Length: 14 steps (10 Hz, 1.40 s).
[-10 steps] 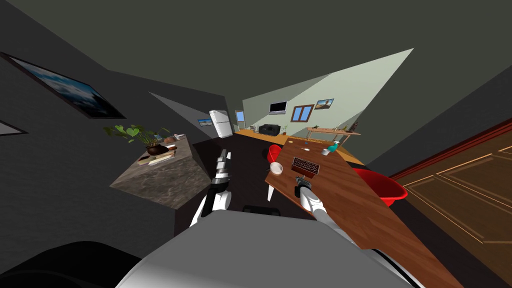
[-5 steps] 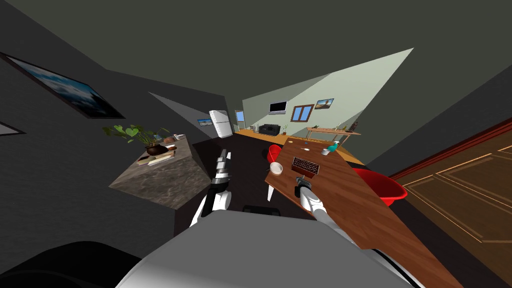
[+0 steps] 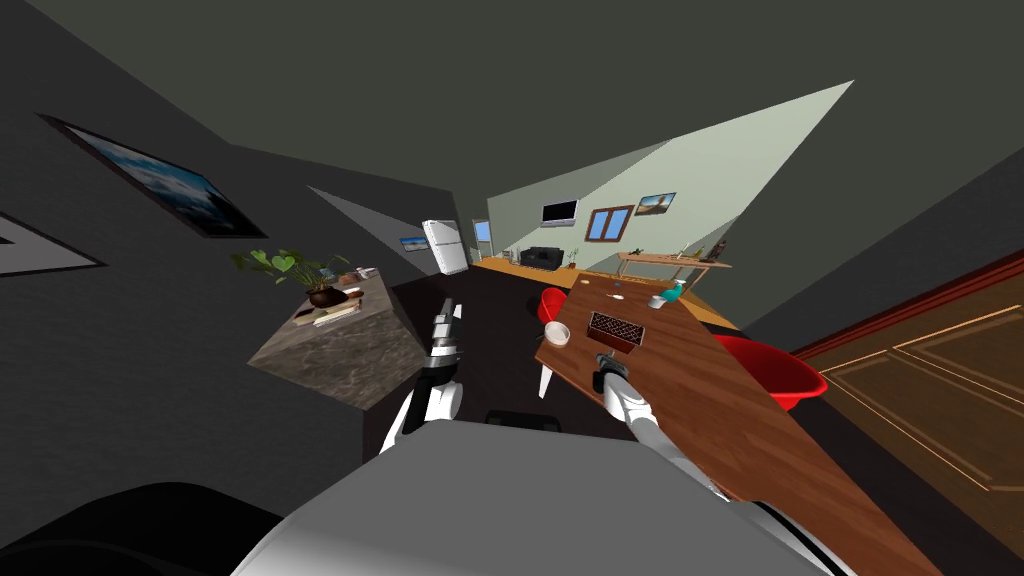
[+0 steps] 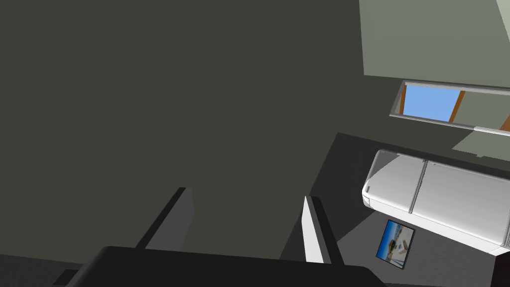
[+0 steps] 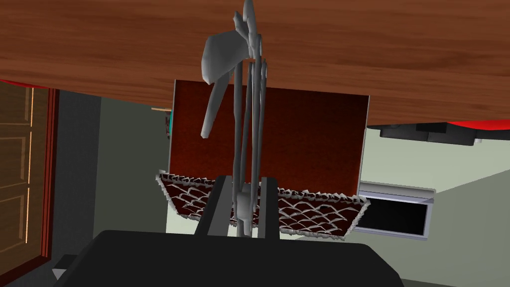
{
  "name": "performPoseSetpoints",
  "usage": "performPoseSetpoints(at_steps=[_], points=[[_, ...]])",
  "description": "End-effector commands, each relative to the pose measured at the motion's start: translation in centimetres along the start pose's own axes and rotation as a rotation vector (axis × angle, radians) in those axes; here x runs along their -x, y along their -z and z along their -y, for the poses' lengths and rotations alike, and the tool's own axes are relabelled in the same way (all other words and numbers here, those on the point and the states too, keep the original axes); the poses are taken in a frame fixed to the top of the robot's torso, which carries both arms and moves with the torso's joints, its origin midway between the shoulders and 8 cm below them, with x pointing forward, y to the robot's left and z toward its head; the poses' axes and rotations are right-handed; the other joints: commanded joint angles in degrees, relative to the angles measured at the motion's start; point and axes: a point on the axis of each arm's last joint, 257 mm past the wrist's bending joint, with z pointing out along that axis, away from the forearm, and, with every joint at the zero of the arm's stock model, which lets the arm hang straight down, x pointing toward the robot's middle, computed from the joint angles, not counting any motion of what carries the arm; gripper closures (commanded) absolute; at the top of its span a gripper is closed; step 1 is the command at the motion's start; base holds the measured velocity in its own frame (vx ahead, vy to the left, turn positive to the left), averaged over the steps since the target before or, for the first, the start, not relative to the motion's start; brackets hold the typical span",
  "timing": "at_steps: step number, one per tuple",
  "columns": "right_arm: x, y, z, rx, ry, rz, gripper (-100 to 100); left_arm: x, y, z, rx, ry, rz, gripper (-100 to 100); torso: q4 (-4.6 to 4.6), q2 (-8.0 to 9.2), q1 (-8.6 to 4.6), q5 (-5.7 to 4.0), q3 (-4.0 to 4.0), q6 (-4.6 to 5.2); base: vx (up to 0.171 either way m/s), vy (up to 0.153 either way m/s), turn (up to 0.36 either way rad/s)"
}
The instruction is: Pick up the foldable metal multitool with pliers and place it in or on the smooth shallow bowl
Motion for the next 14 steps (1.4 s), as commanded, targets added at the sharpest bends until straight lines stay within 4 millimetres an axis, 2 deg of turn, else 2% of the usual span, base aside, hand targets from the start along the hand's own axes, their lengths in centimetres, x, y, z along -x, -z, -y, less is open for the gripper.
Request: performPoseSetpoints(at_steps=[1,7,9,11,13,14], points=[[-0.4,0.1,2.0,-0.053,-0.024,-0.001,100,0.0,0.0,0.0,0.000,0.000,0.000,0,0.00,0.00,0.00,0.00,0.00,0.00,-0.134,0.208,0.081],[0.8,0.3,7.4,-0.198,-0.097,0.031,100,0.0,0.0,0.0,0.000,0.000,0.000,0,-0.11,-0.07,0.16,-0.10,-0.09,0.02,-0.085,0.189,0.073],[2.0,0.4,8.1,-0.230,-0.130,0.057,100,0.0,0.0,0.0,0.000,0.000,0.000,0,-0.09,-0.15,0.33,-0.07,-0.11,0.03,-0.030,0.213,0.048],[4.0,-0.1,6.1,-0.202,-0.137,0.085,100,0.0,0.0,0.0,0.000,0.000,0.000,0,-0.08,-0.54,0.16,-0.05,-0.28,-0.04,0.105,0.134,-0.022],[6.2,-0.6,3.0,-0.143,-0.111,0.111,100,0.0,0.0,0.0,0.000,0.000,0.000,0,-0.17,-1.10,-0.20,-0.15,-0.59,-0.10,0.190,0.047,-0.068],[6.9,-0.7,2.1,-0.125,-0.102,0.119,100,0.0,0.0,0.0,0.000,-0.001,0.000,0,-0.17,-1.17,-0.36,-0.15,-0.63,-0.09,0.179,0.004,-0.042]])
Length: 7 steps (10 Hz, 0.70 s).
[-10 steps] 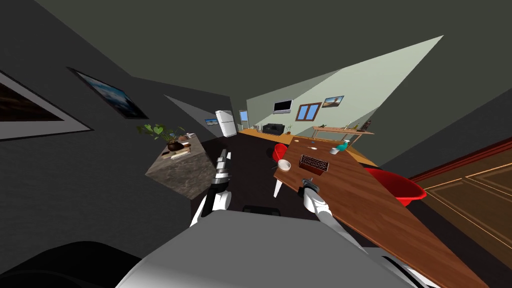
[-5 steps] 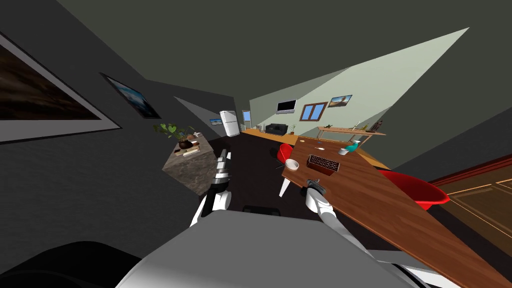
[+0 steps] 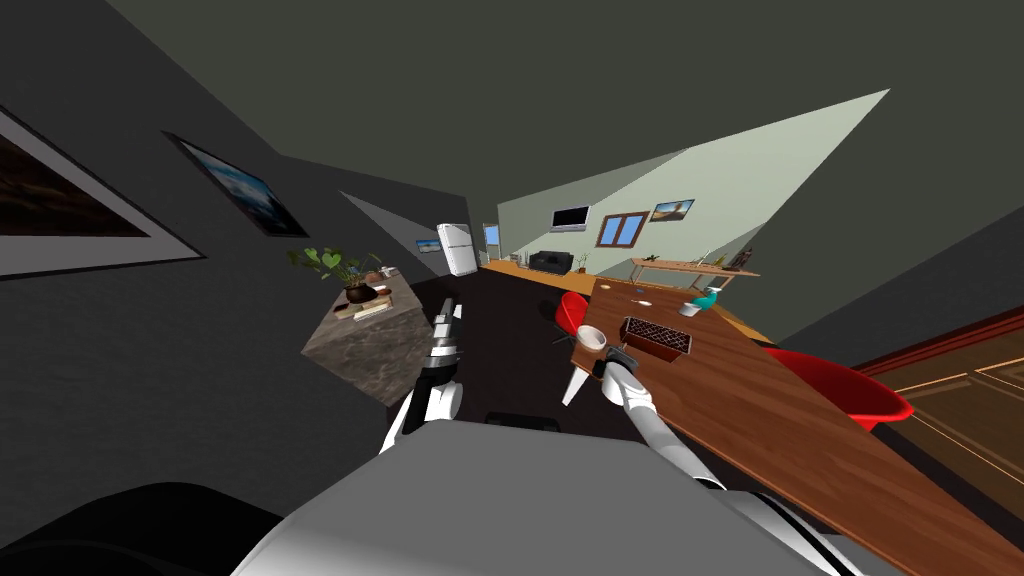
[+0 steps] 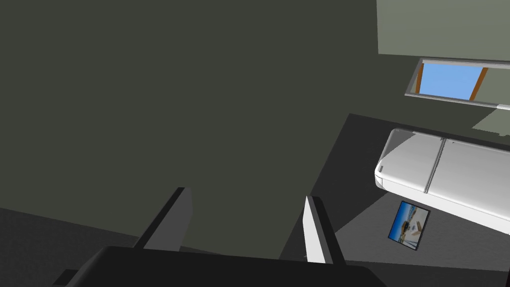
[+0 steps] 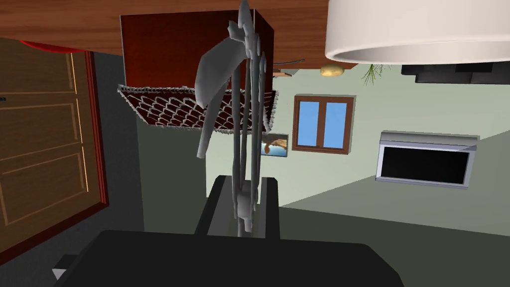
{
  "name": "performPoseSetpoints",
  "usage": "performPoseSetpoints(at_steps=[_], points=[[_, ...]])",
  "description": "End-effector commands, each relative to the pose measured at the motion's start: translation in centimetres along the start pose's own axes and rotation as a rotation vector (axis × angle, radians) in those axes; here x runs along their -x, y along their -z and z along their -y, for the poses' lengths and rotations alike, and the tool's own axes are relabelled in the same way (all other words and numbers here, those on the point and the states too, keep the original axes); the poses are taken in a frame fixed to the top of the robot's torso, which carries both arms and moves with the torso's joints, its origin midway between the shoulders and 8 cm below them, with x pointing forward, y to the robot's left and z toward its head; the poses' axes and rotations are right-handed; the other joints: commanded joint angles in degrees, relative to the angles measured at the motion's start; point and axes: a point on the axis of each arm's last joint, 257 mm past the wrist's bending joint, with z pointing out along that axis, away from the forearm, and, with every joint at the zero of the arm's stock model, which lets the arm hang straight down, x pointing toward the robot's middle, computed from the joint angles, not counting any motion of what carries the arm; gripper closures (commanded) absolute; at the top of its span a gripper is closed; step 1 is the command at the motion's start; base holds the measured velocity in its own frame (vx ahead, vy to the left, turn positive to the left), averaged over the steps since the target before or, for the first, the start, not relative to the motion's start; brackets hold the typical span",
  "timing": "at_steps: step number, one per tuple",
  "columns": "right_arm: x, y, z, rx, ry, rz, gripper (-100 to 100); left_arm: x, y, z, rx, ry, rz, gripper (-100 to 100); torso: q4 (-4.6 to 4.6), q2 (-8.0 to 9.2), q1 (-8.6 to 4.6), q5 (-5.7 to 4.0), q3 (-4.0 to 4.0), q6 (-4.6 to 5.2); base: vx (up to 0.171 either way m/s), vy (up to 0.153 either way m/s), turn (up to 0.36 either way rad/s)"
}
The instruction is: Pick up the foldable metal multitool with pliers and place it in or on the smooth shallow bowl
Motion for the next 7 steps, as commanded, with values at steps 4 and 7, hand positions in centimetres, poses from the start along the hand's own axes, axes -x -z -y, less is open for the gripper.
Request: performPoseSetpoints(at_steps=[4,7], points=[[3.4,-0.1,-6.9,0.139,0.071,0.054,100,0.0,0.0,0.0,0.000,0.000,0.000,0,-0.03,0.02,-0.01,-0.01,-0.01,-0.01,0.178,0.019,-0.073],[3.8,0.1,-7.5,0.150,0.070,0.059,-100,0.0,0.0,0.0,0.000,0.000,0.000,0,-0.05,0.36,-0.14,-0.05,0.13,0.05,0.084,-0.003,-0.018]])
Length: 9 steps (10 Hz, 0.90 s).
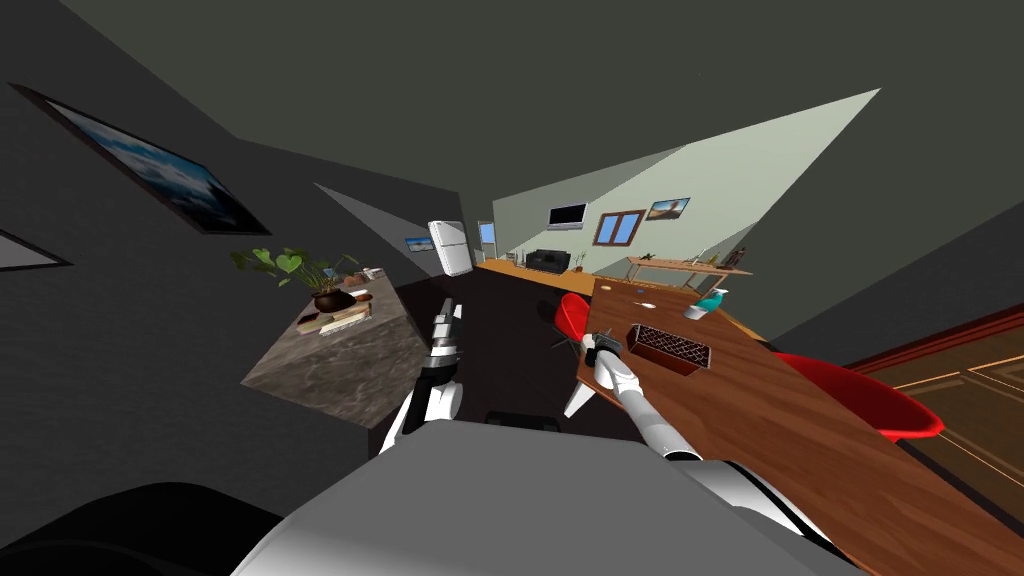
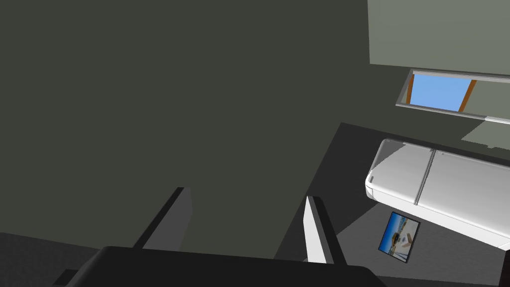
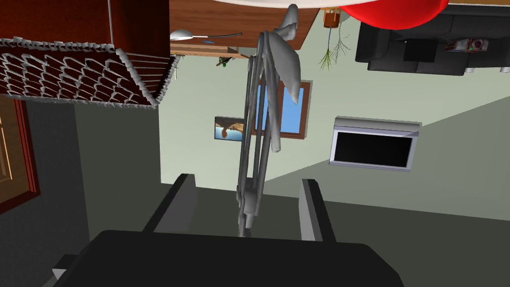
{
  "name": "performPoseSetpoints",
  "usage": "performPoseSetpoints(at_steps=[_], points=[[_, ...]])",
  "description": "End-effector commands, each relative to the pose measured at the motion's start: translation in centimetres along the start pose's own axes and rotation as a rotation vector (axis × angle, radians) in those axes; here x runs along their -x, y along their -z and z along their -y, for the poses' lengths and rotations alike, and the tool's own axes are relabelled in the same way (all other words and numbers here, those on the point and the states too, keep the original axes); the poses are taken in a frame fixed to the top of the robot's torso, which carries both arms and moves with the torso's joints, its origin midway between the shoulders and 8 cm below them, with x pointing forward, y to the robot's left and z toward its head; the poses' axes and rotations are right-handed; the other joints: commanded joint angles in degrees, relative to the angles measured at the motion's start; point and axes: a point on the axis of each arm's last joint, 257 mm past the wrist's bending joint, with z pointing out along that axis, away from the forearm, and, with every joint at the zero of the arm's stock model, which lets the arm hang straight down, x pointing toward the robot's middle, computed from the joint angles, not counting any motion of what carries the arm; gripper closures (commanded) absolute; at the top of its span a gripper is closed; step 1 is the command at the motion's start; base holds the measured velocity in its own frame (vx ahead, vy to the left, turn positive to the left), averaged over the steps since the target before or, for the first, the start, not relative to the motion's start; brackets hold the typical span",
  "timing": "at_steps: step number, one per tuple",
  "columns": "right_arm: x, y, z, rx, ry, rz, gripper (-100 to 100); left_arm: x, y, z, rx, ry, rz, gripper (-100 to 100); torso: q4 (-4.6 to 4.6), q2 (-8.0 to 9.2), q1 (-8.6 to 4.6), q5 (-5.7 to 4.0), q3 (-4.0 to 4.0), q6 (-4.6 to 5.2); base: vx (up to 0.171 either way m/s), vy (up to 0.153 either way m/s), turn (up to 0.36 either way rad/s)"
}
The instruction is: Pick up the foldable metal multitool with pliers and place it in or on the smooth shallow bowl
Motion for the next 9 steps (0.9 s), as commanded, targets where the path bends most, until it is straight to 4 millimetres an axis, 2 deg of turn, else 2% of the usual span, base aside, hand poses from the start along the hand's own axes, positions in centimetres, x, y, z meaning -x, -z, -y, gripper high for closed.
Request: performPoseSetpoints(at_steps=[1,4,5,6,7,8,9], points=[[0.0,0.0,0.0,0.000,0.000,0.000,-100,0.0,0.0,0.0,0.000,0.000,0.000,0,0.00,0.00,0.00,0.00,0.00,0.00,0.007,0.001,-0.001],[0.0,0.0,0.0,0.000,0.000,0.000,-100,0.0,0.0,0.0,0.000,0.000,0.000,0,0.04,0.16,-0.01,0.00,0.10,0.00,0.000,0.000,0.000],[0.0,0.0,0.0,0.000,0.000,0.000,0,0.0,0.0,0.0,0.000,0.000,0.000,0,0.04,0.17,-0.01,0.00,0.11,0.00,0.000,0.000,0.000],[0.2,-0.8,1.1,0.016,0.013,-0.013,-100,0.0,0.0,0.0,0.000,0.000,0.000,0,0.05,0.18,-0.01,0.00,0.11,0.00,0.073,0.081,-0.247],[0.1,-0.8,0.7,0.028,0.013,-0.014,-100,0.0,0.0,0.0,0.000,0.000,0.000,0,0.01,-0.01,0.22,0.04,0.01,0.06,0.077,0.114,-0.125],[0.5,-1.6,2.2,0.029,0.025,-0.023,-100,0.0,0.0,0.0,0.000,0.000,0.000,0,-0.01,-0.08,0.36,0.08,-0.04,-0.02,0.090,0.140,-0.189],[0.4,-1.6,1.5,0.055,0.025,-0.025,-100,0.0,0.0,0.0,0.000,0.000,0.000,0,-0.02,-0.14,0.47,0.10,-0.07,0.02,0.086,0.133,-0.093]])
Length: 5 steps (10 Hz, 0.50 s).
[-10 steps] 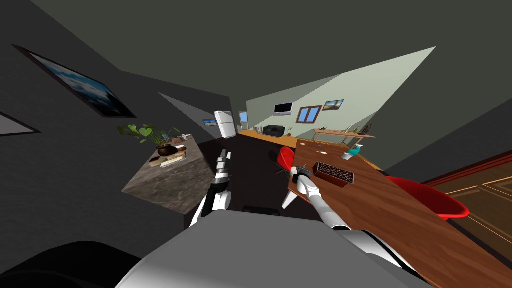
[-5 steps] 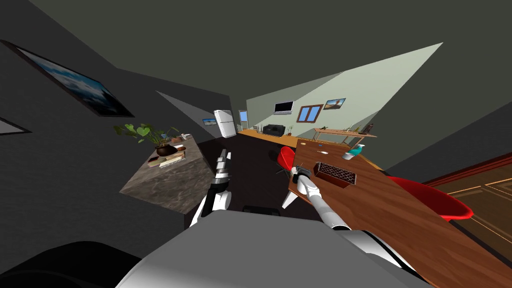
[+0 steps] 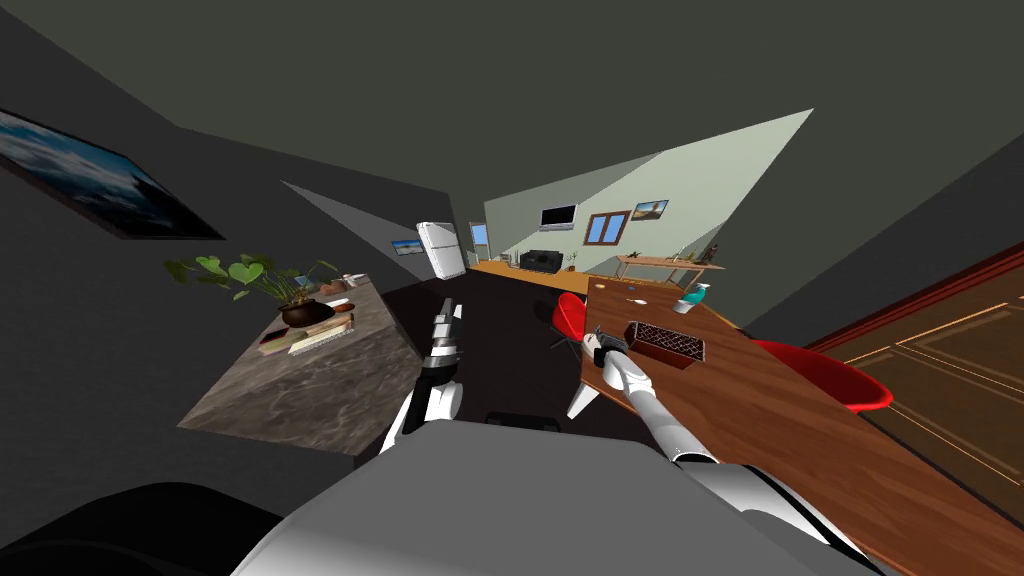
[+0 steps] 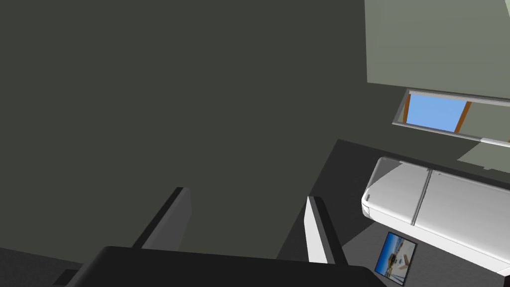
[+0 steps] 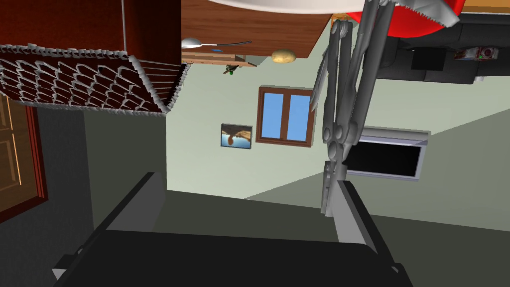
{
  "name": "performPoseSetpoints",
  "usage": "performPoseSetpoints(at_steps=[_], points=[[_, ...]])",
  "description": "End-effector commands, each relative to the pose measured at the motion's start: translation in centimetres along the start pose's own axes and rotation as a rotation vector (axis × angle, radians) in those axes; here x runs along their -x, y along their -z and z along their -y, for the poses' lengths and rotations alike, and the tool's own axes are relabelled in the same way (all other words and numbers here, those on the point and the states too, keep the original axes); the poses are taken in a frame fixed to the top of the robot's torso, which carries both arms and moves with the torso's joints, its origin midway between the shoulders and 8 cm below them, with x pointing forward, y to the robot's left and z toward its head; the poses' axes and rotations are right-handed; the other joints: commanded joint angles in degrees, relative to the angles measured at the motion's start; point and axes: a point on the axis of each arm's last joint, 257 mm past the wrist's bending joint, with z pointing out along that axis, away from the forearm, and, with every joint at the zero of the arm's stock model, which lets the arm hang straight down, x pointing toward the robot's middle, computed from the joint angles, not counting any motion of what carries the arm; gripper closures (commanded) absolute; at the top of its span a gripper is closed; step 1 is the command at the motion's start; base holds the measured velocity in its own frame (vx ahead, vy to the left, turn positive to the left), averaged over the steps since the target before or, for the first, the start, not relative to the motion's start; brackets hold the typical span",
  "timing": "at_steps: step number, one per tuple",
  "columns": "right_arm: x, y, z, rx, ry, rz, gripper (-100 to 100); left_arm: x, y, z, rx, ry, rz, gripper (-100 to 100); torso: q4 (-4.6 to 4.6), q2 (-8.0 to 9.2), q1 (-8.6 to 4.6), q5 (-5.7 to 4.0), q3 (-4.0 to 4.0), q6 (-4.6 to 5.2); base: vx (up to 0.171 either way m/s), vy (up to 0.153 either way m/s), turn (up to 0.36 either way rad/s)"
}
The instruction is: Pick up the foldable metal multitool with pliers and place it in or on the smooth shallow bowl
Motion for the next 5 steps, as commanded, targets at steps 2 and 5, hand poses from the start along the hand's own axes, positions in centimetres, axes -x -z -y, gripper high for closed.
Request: performPoseSetpoints(at_steps=[2,5], points=[[0.4,-0.8,0.7,0.042,0.013,-0.009,-100,0.0,0.0,0.0,0.000,0.000,0.000,0,-0.01,-0.04,-0.02,0.00,-0.02,0.05,0.095,0.121,-0.160],[1.6,-1.9,3.0,0.070,0.030,-0.013,-100,0.0,0.0,0.0,0.000,0.000,0.000,0,0.00,0.01,-0.07,-0.02,0.00,-0.01,0.082,0.132,-0.173]])
